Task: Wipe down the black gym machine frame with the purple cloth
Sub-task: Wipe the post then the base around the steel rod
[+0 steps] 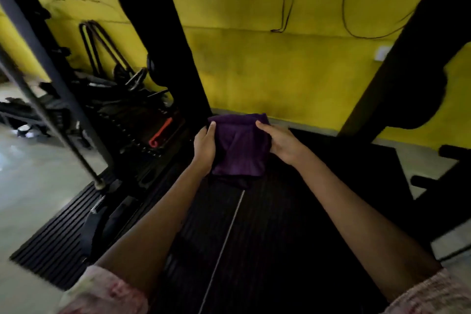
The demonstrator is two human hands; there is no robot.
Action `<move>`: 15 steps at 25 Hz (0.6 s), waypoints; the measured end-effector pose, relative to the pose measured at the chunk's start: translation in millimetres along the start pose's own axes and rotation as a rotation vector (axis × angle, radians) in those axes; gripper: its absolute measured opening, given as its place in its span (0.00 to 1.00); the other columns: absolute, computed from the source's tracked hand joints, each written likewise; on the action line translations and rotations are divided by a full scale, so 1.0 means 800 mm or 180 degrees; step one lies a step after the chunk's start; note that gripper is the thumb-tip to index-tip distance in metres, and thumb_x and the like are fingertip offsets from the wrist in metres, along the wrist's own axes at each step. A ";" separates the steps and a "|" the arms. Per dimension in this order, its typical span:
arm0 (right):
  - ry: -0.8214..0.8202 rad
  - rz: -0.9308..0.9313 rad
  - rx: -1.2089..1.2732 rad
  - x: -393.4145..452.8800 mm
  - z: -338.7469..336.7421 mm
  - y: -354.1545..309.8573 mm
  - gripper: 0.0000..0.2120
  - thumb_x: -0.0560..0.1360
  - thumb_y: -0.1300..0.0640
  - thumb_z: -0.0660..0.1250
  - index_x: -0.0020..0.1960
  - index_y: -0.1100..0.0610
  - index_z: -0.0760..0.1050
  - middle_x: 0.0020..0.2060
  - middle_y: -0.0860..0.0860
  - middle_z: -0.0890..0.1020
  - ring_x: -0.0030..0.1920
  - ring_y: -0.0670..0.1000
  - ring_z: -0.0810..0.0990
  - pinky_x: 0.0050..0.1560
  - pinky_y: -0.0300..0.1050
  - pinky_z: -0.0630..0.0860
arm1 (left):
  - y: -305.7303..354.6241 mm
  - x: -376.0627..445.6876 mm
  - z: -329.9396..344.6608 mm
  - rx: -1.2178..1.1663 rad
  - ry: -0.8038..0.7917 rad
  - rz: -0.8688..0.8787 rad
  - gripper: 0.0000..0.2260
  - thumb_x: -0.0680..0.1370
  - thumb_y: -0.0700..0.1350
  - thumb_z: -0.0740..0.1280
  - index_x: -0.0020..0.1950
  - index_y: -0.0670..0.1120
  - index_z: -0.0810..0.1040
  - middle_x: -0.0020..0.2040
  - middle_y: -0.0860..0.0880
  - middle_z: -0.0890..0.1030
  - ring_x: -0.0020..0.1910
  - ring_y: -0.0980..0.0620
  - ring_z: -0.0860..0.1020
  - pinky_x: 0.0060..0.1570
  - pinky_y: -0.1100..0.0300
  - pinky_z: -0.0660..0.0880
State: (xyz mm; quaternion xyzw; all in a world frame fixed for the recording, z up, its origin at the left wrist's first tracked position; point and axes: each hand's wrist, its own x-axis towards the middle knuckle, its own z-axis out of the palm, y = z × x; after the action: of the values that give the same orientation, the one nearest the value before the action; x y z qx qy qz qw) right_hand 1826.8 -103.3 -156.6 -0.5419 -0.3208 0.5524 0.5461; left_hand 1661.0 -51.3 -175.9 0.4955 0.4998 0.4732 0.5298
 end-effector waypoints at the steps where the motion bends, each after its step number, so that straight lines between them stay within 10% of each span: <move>1: 0.0150 -0.0076 0.0056 0.007 -0.022 -0.010 0.09 0.77 0.53 0.67 0.55 0.54 0.78 0.50 0.51 0.83 0.49 0.48 0.82 0.46 0.44 0.79 | 0.005 0.015 0.030 0.0039 -0.0180 0.0028 0.13 0.83 0.48 0.58 0.42 0.43 0.73 0.38 0.53 0.74 0.36 0.58 0.72 0.31 0.72 0.70; 15: 0.2303 -0.0855 0.1444 -0.112 -0.208 -0.078 0.09 0.77 0.57 0.65 0.55 0.60 0.78 0.45 0.52 0.85 0.43 0.48 0.84 0.46 0.42 0.81 | 0.056 0.034 0.365 -0.0135 -0.3107 -0.0404 0.14 0.82 0.52 0.58 0.57 0.44 0.76 0.51 0.47 0.78 0.51 0.48 0.76 0.51 0.57 0.71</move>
State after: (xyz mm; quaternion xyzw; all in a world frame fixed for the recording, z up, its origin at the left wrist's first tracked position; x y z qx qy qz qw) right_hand 1983.9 -215.4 -109.9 -0.5203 -0.0474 0.3079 0.7951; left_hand 1953.6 -36.9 -130.2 0.6171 0.2127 0.1626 0.7400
